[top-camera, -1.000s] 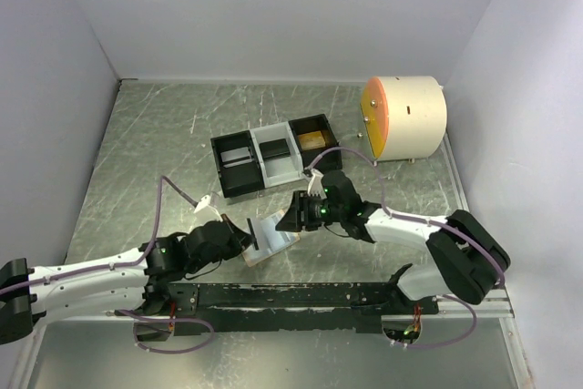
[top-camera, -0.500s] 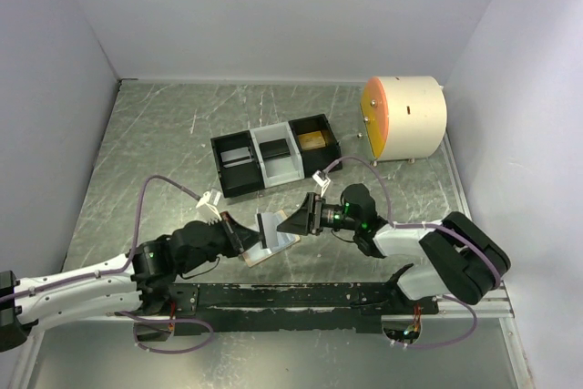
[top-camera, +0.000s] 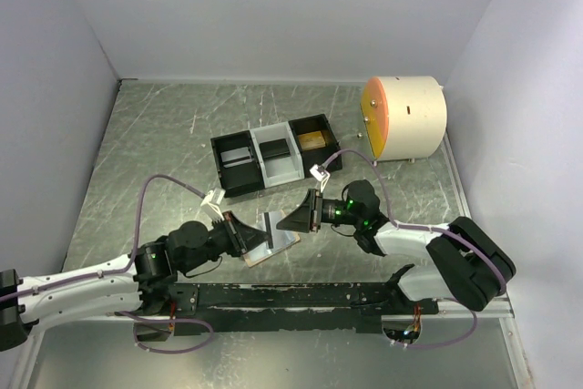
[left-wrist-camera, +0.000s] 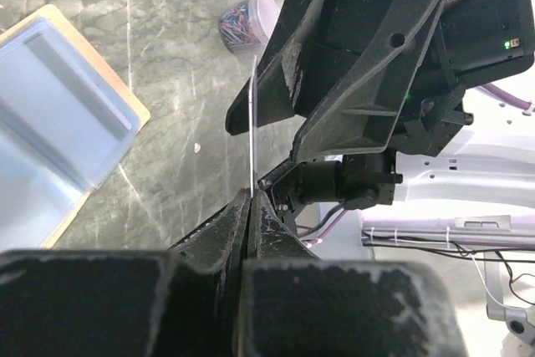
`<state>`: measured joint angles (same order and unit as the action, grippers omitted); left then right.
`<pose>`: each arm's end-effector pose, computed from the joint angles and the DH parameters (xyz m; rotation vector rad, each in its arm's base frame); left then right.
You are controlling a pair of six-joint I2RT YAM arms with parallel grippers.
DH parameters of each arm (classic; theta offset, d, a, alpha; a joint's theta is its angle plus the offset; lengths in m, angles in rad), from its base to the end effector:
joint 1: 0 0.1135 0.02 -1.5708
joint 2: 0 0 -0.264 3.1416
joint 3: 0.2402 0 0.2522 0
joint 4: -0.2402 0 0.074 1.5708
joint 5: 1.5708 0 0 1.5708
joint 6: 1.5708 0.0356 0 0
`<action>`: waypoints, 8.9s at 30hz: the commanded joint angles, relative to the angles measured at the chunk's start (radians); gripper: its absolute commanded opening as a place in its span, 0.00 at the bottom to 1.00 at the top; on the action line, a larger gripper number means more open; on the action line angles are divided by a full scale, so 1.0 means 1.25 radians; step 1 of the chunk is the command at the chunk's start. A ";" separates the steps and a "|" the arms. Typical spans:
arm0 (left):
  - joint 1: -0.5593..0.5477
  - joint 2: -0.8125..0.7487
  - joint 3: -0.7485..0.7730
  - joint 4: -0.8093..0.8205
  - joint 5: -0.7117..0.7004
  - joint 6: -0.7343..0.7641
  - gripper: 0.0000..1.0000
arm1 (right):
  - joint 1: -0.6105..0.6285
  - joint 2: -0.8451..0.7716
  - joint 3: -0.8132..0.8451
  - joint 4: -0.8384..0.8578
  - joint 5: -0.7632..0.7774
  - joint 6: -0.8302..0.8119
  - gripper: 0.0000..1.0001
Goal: Take the credit cards out of the card holder
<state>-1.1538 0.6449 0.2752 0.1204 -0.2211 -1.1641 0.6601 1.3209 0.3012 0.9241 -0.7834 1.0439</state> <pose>0.0738 -0.1472 0.2128 -0.1882 2.0575 -1.3748 0.1685 0.1626 0.1826 -0.3404 2.0175 1.8310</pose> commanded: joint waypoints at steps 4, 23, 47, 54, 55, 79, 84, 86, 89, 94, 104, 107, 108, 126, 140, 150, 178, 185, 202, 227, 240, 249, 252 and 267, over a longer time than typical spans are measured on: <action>-0.004 0.016 -0.017 0.125 0.033 0.022 0.07 | -0.004 -0.007 0.010 0.069 -0.059 0.027 0.39; -0.004 -0.018 -0.061 0.179 0.030 0.018 0.07 | -0.003 -0.033 0.007 0.124 -0.118 0.039 0.15; -0.004 -0.034 0.099 -0.281 -0.112 0.024 0.99 | -0.001 -0.175 0.124 -0.381 0.058 -0.241 0.00; -0.002 0.067 0.314 -0.605 -0.270 0.064 1.00 | 0.001 -0.230 0.167 -0.540 0.205 -0.387 0.00; 0.000 0.083 0.338 -0.636 -0.288 0.072 1.00 | 0.001 -0.235 0.172 -0.550 0.221 -0.404 0.00; 0.665 0.213 0.445 -0.602 -0.121 0.513 0.99 | 0.218 -0.142 0.324 -0.633 0.544 -0.749 0.00; 0.666 0.177 0.435 -0.568 -0.110 0.547 1.00 | 0.223 -0.070 0.372 -0.624 0.583 -0.834 0.00; 0.665 0.179 0.435 -0.553 -0.109 0.596 1.00 | 0.224 -0.030 0.407 -0.629 0.594 -0.871 0.00; 0.665 0.194 0.431 -0.539 -0.125 0.608 1.00 | 0.227 0.037 0.470 -0.644 0.614 -0.917 0.00; 0.665 0.214 0.460 -0.621 -0.191 0.549 1.00 | 0.235 0.151 0.567 -0.634 0.626 -1.026 0.00; 0.666 0.140 0.434 -0.598 -0.245 0.545 1.00 | 0.246 0.364 0.758 -0.643 0.665 -1.258 0.00; 0.666 0.133 0.454 -0.639 -0.293 0.514 1.00 | 0.246 0.409 0.791 -0.611 0.696 -1.293 0.00; 0.667 0.128 0.457 -0.648 -0.308 0.506 1.00 | 0.245 0.426 0.801 -0.607 0.707 -1.308 0.00; 0.667 0.034 0.449 -0.660 -0.371 0.472 1.00 | 0.226 0.646 0.969 -0.602 0.802 -1.387 0.00; 0.667 -0.012 0.443 -0.655 -0.402 0.461 1.00 | 0.212 0.747 1.051 -0.618 0.824 -1.390 0.00; 0.667 0.015 0.448 -0.658 -0.386 0.468 1.00 | 0.212 0.809 1.100 -0.629 0.856 -1.418 0.00; 0.667 0.024 0.447 -0.655 -0.362 0.478 1.00 | 0.203 0.780 1.099 -0.708 0.749 -1.376 0.57; 0.667 0.030 0.448 -0.659 -0.366 0.477 1.00 | 0.197 0.741 1.083 -0.690 0.706 -1.328 0.65; 0.667 0.042 0.450 -0.662 -0.356 0.477 1.00 | 0.144 0.301 0.682 -0.510 0.985 -0.848 0.69; 0.667 0.164 0.427 -0.632 -0.060 0.429 0.99 | 0.136 -0.126 0.194 -0.558 0.533 -0.362 0.75; 0.427 0.031 0.185 -0.524 0.114 0.105 0.99 | 0.141 -0.032 0.230 -0.643 0.506 -0.319 0.72; 0.265 0.148 0.157 -0.495 0.025 0.003 0.96 | 0.141 -0.005 0.219 -0.640 0.457 -0.278 0.63; 0.251 0.170 0.137 -0.467 0.037 -0.014 0.94 | 0.141 0.003 0.194 -0.617 0.427 -0.268 0.57; 0.178 0.190 0.099 -0.419 0.088 -0.068 0.79 | 0.141 0.075 0.180 -0.547 0.346 -0.251 0.48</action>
<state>-0.9089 0.8524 0.3946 -0.4347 -0.1421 -1.2358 0.8326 1.4075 0.5171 0.2150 -0.3336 0.7261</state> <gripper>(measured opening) 0.805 0.479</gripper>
